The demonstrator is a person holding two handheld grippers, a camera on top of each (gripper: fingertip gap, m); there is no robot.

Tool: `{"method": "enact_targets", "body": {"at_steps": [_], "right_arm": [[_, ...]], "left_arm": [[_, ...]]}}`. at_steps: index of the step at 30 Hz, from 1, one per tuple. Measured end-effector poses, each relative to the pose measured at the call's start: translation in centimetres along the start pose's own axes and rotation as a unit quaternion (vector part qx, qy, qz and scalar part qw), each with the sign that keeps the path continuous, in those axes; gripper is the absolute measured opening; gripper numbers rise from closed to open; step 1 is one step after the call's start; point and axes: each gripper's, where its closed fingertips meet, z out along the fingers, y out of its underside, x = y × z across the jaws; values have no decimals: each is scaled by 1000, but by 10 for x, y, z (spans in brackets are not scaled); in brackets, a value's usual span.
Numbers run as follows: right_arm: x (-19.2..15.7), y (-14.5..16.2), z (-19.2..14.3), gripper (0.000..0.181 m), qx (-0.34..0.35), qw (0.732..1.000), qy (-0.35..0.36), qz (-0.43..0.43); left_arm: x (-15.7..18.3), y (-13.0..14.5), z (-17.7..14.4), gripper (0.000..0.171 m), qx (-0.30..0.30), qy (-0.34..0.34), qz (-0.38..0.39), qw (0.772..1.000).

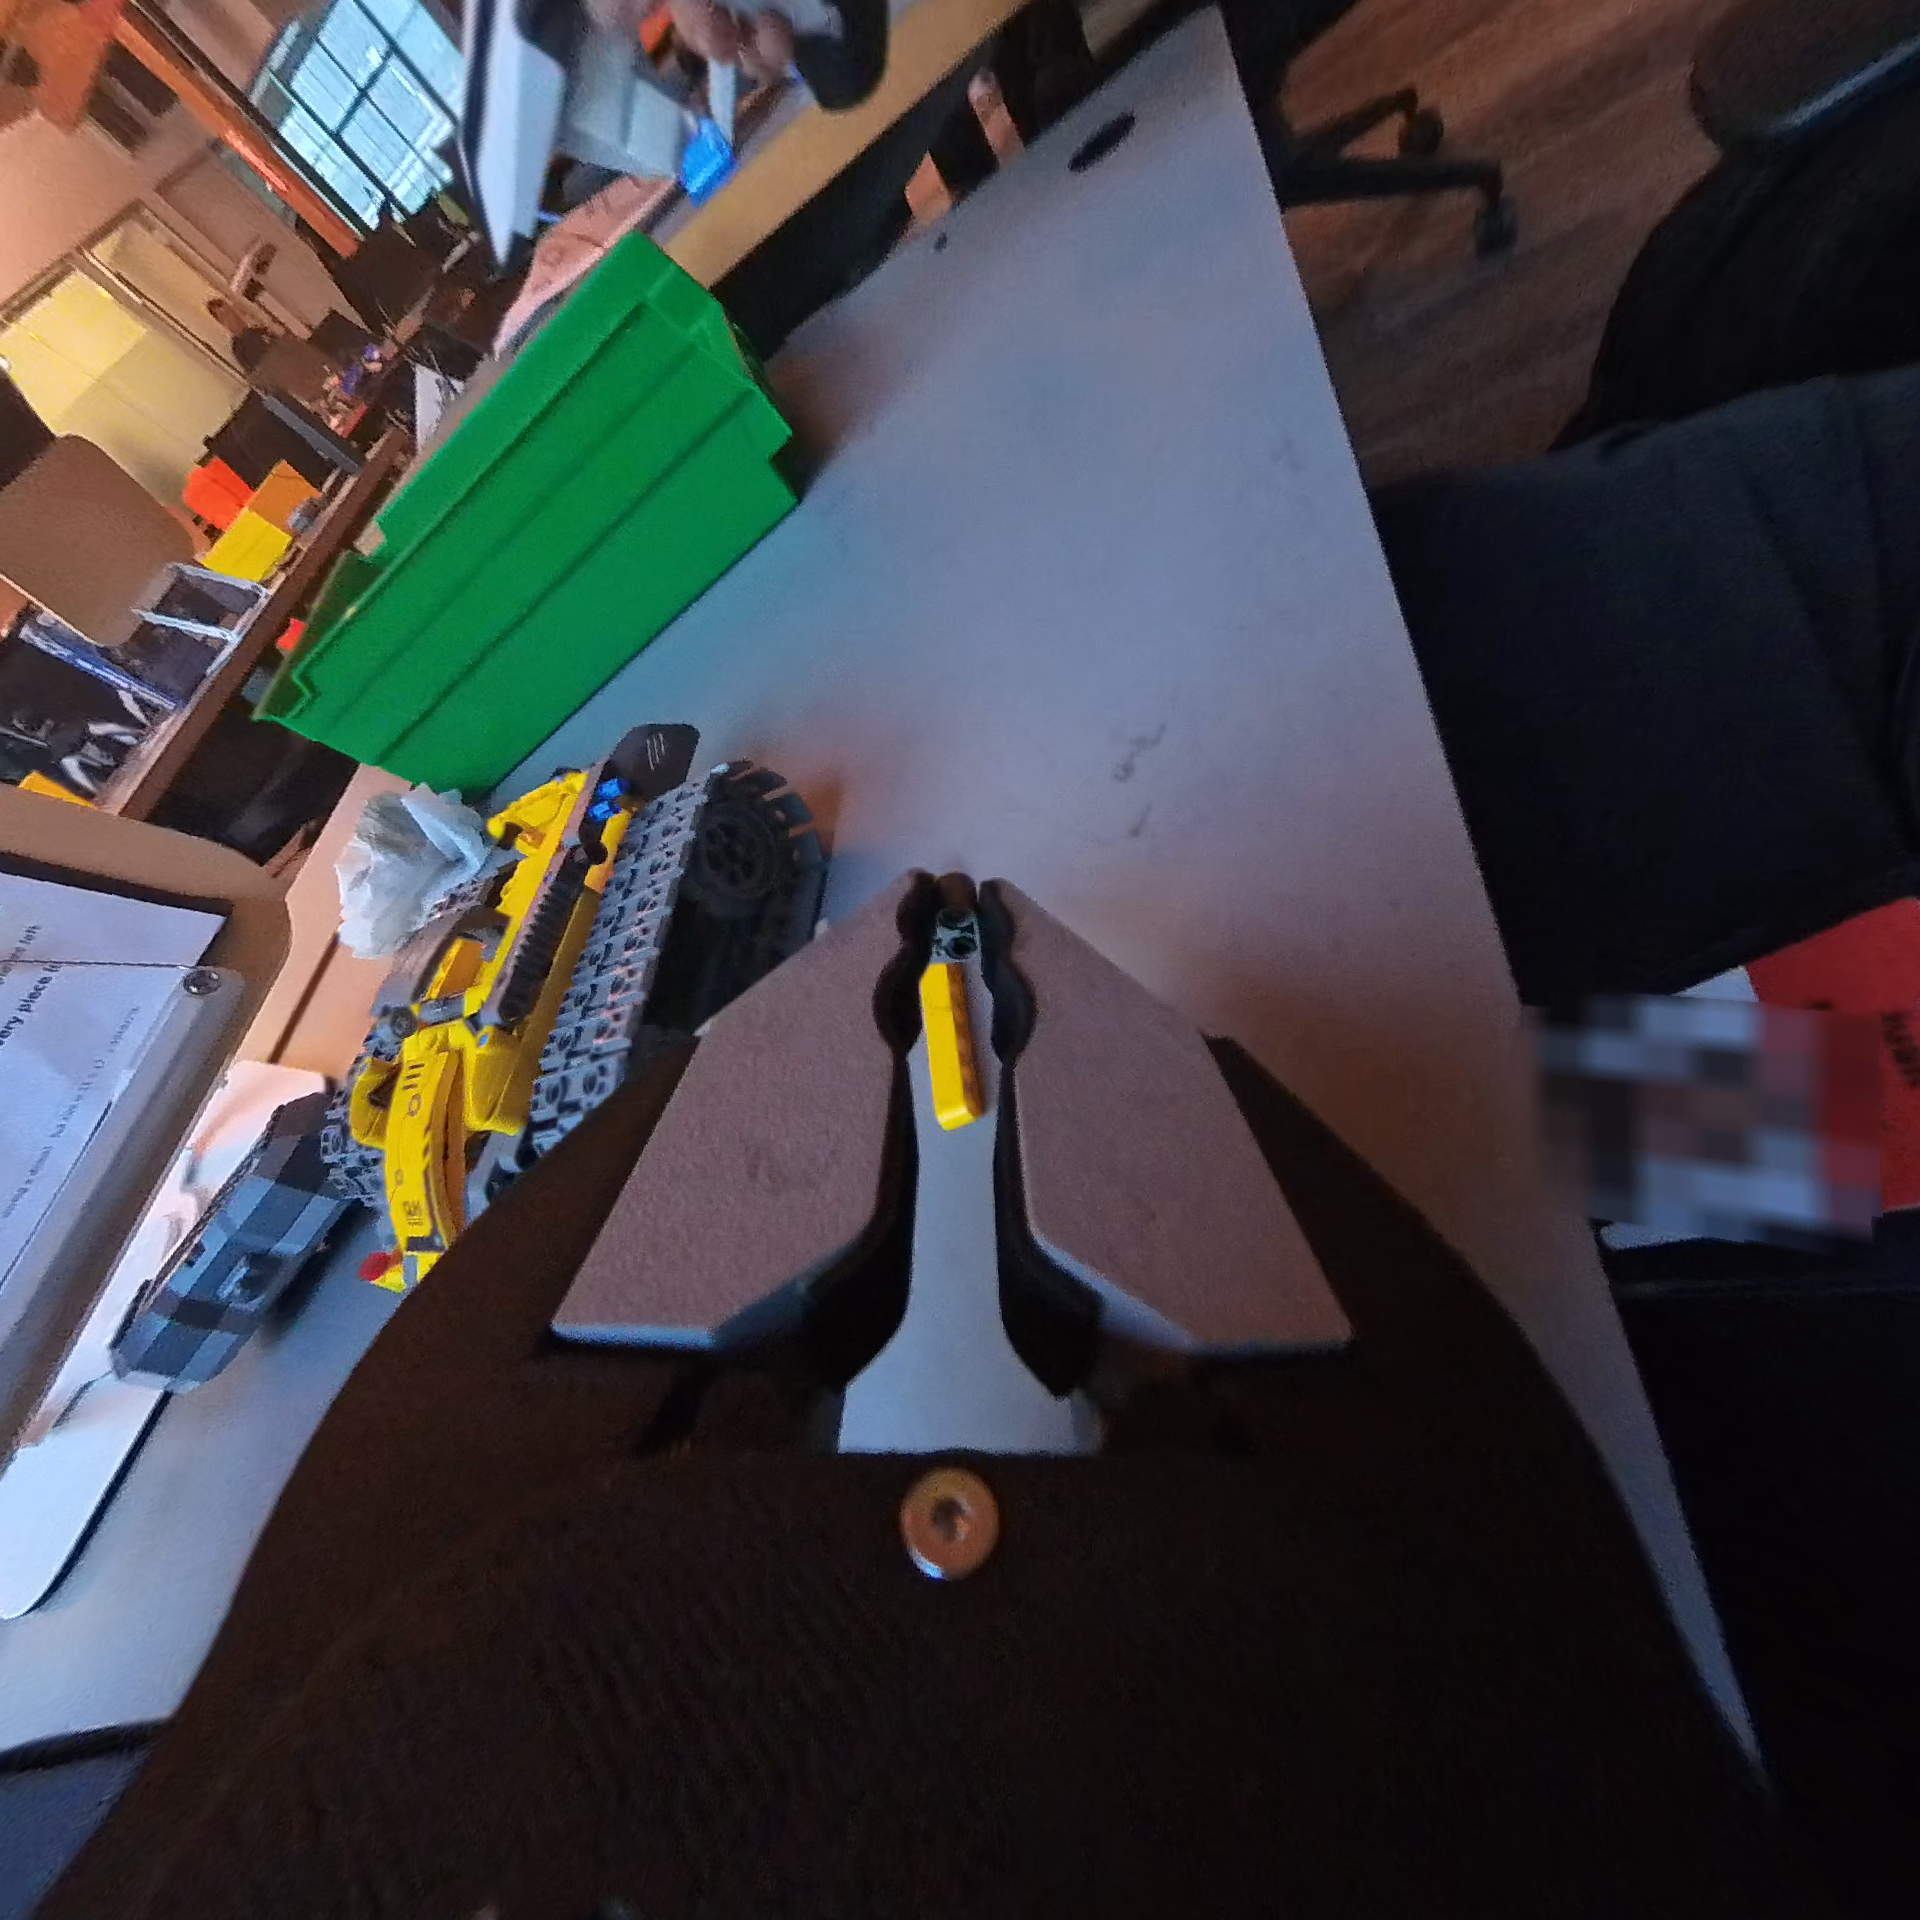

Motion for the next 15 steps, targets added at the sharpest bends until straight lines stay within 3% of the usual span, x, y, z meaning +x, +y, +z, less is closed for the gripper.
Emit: {"method": "enact_targets", "body": {"at_steps": [5, 8, 12, 15], "right_arm": [[-164, -2, -19, 42, 56, 969, -239, 9], [-244, 3, -39, 33, 97, 938, -331, -35], [-302, 3, -52, 20, 142, 917, -365, -80], [-321, 1, -54, 19, 152, 905, -392, -59]], "left_arm": [[-3, -21, -9, 5, 75, 0, -20, 997], [-8, -34, -15, 5, 119, 5, -59, 991], [-12, -57, -27, 5, 209, 42, -141, 967], [-7, -64, -29, 5, 229, 55, -140, 962]]}}
